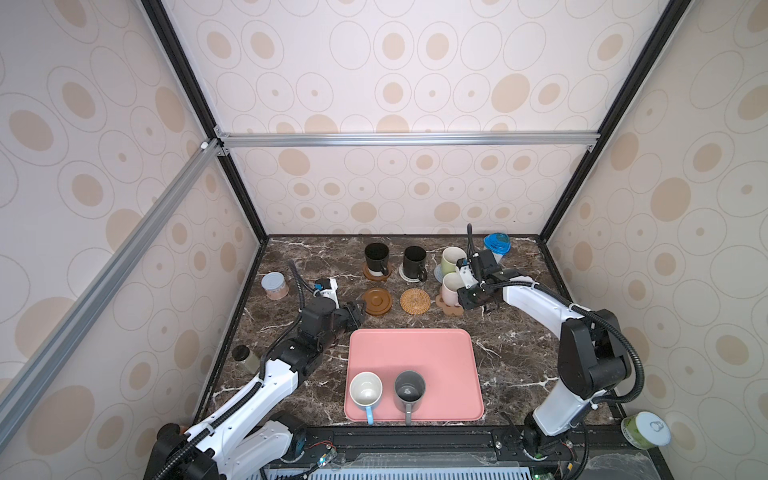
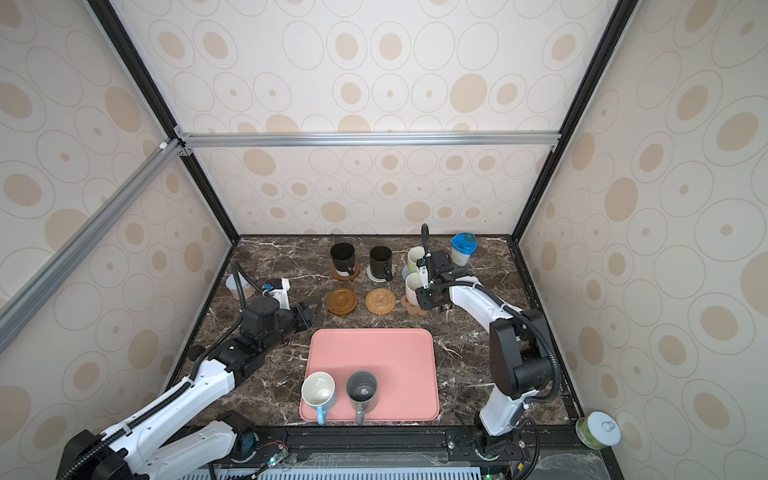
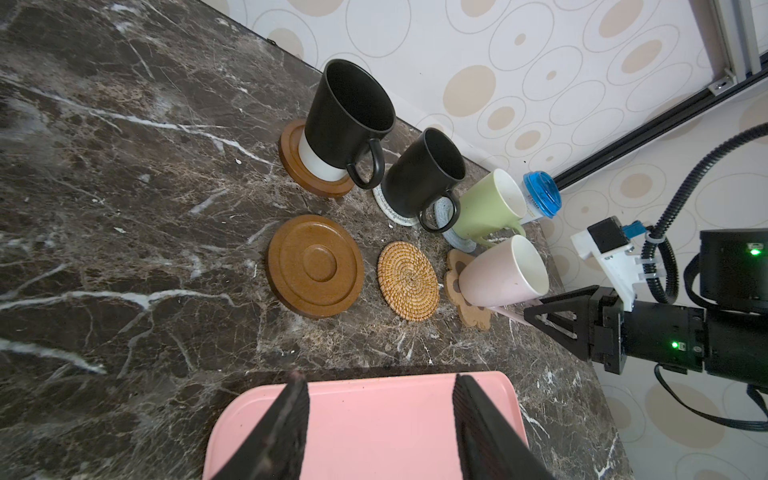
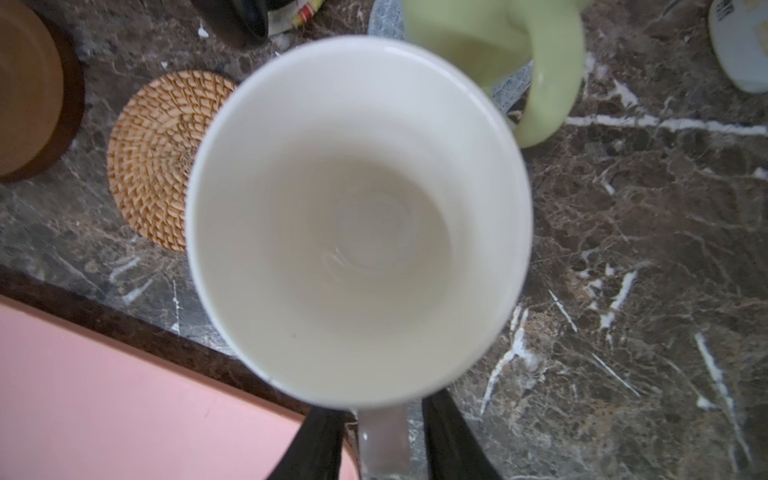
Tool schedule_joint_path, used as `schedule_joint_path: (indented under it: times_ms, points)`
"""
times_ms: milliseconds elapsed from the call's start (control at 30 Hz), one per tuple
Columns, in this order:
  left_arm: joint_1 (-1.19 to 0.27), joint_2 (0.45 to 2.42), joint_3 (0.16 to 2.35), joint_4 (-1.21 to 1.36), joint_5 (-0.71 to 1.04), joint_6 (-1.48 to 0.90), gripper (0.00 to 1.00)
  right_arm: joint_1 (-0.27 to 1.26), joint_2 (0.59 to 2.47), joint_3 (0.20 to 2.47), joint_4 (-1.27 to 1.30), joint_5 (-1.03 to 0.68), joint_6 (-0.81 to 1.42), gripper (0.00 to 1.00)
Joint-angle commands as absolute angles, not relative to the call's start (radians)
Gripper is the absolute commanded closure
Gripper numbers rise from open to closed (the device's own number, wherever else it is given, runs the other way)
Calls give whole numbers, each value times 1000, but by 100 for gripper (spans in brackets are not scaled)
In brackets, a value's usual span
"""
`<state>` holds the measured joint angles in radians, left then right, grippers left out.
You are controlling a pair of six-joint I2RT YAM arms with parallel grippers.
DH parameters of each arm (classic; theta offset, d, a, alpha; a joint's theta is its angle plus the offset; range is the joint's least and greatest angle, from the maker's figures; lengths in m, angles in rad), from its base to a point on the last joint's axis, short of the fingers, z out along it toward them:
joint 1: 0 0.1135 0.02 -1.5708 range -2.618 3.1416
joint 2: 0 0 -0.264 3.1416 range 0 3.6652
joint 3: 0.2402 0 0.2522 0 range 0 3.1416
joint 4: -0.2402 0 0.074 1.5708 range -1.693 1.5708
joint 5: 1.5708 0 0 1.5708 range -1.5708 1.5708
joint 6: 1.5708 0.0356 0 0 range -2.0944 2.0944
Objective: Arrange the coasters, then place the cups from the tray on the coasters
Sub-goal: 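Set the pale pink mug on the paw-shaped coaster and open the right gripper, then draw the right gripper back and move it over the grey mug on the tray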
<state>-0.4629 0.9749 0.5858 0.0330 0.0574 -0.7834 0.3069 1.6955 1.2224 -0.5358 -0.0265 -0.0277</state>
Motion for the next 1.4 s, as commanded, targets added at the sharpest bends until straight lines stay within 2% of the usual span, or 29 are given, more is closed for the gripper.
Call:
schedule_joint_path:
  times_ms: [0, 567, 1000, 1200, 1367]
  points:
    - [-466, 955, 595, 22, 36, -789, 43, 301, 1647, 1214, -549, -19, -34, 62]
    - [-465, 980, 605, 37, 26, -775, 43, 300, 1456, 1268, -749, -1, 77, 54]
    - [-466, 1026, 626, 75, 31, -770, 43, 307, 1187, 1140, -905, -126, 282, 52]
    - [-466, 1044, 628, 92, 36, -769, 43, 352, 1065, 1071, -959, -186, 393, 51]
    - [-466, 1063, 630, 113, 43, -773, 43, 436, 1017, 1046, -993, -163, 483, 50]
